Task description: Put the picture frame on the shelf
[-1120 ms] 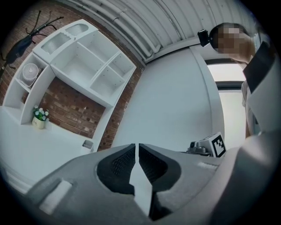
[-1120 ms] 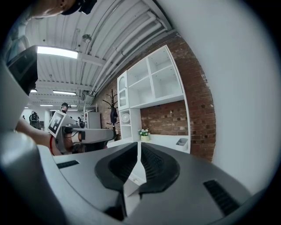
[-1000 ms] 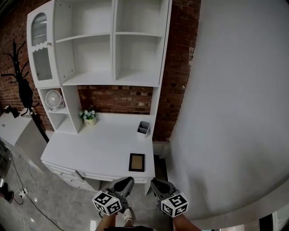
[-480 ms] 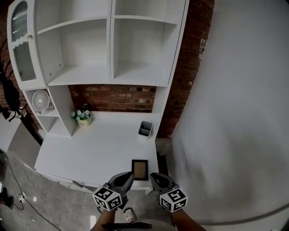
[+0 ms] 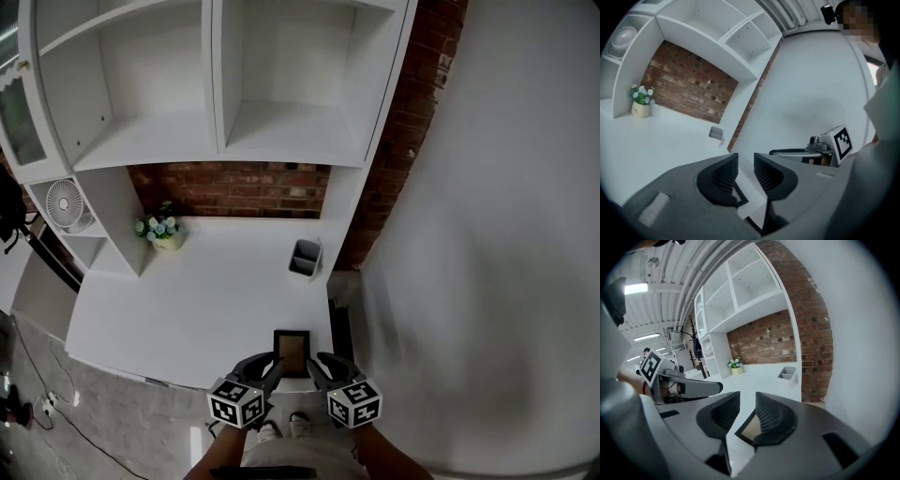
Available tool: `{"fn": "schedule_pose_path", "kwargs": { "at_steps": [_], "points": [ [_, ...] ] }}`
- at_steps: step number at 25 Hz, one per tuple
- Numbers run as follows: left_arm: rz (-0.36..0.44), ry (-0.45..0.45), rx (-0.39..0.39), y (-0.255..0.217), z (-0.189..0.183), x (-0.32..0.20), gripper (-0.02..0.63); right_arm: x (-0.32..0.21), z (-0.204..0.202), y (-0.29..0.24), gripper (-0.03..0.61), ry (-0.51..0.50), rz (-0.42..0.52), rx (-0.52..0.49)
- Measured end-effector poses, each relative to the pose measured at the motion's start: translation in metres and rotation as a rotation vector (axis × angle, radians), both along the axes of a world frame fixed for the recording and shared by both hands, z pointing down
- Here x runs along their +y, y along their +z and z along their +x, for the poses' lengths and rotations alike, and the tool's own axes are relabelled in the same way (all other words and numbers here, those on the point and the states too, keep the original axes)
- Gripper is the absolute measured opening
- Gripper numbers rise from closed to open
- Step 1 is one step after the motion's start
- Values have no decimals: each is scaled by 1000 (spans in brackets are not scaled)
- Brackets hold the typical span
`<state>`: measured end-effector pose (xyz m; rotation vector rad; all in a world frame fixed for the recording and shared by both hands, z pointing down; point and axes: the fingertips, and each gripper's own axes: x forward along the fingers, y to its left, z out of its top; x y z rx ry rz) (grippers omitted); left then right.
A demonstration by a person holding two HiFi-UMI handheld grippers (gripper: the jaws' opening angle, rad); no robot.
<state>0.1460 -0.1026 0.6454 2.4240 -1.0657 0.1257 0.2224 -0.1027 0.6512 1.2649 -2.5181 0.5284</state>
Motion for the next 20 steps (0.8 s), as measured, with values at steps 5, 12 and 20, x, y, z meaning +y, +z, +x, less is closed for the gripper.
{"fn": "schedule_pose_path", "kwargs": {
  "at_steps": [5, 12, 20],
  "points": [
    [-87, -16, -89, 40, 3, -20, 97, -27, 10, 45, 114, 24, -133, 5],
    [-243, -41, -234, 108, -8, -41, 107, -48, 13, 109, 129, 79, -292, 35],
    [-405, -71, -314, 153, -8, -49, 121, -49, 18, 154, 138, 136, -443, 45]
  ]
}}
